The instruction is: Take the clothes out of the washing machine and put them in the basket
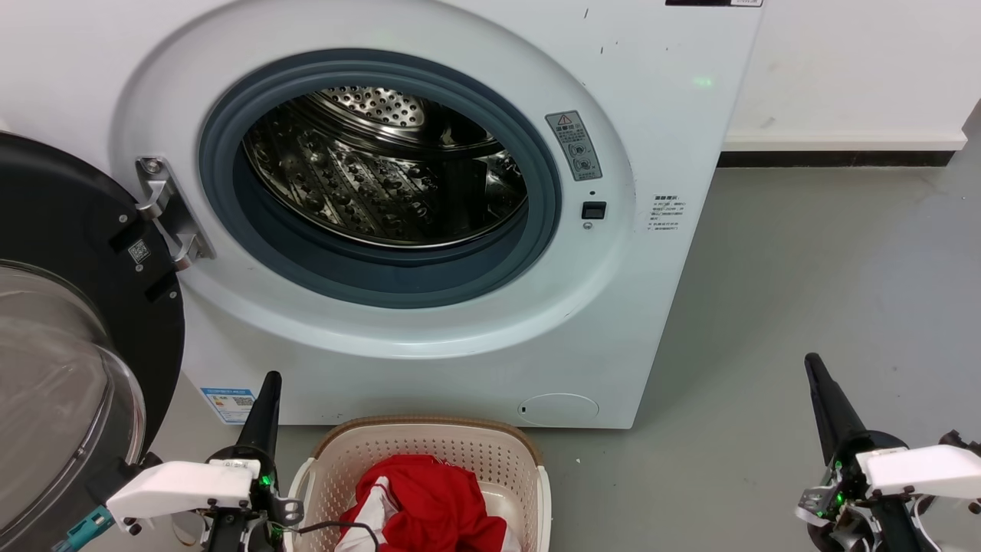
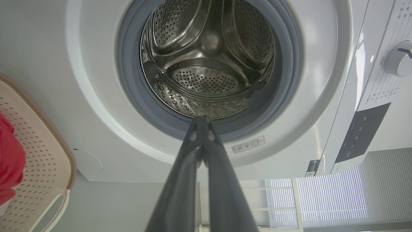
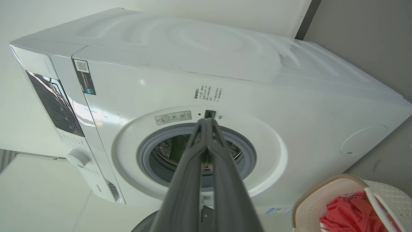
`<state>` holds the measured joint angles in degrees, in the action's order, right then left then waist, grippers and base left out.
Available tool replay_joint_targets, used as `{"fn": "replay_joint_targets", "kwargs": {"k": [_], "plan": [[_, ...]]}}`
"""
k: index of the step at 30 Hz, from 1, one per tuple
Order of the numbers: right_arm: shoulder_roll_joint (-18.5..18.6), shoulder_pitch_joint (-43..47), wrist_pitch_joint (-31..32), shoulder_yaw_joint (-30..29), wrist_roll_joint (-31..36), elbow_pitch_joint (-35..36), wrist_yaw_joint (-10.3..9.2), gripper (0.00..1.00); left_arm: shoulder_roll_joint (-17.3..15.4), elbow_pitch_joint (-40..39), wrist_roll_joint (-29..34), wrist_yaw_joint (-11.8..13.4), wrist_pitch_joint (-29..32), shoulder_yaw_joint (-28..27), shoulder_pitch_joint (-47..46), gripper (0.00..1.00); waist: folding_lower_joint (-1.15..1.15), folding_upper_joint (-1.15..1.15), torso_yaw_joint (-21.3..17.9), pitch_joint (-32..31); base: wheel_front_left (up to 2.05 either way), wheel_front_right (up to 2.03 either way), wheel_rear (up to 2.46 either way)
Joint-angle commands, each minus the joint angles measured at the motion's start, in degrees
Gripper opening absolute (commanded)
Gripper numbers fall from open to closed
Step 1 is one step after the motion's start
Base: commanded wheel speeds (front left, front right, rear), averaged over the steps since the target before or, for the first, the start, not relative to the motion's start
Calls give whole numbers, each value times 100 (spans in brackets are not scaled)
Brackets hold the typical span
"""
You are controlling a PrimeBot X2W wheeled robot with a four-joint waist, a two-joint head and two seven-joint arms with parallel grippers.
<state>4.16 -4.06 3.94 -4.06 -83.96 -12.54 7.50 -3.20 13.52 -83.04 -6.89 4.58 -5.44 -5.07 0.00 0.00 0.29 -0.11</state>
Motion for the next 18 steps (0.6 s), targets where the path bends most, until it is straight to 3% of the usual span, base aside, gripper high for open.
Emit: {"fn": "replay_joint_targets", "kwargs": {"k": [1, 18], "plan": [[9, -126, 23, -17, -144, -11, -1, 0, 6, 5, -124, -31, 33, -21, -109, 0, 0, 0, -2, 2, 0, 0, 0], [-9, -239, 116, -79, -830, -131, -2, 0, 34, 52, -793, -63, 191, -112, -126, 0, 0, 0, -23, 23, 0, 0, 0]]}}
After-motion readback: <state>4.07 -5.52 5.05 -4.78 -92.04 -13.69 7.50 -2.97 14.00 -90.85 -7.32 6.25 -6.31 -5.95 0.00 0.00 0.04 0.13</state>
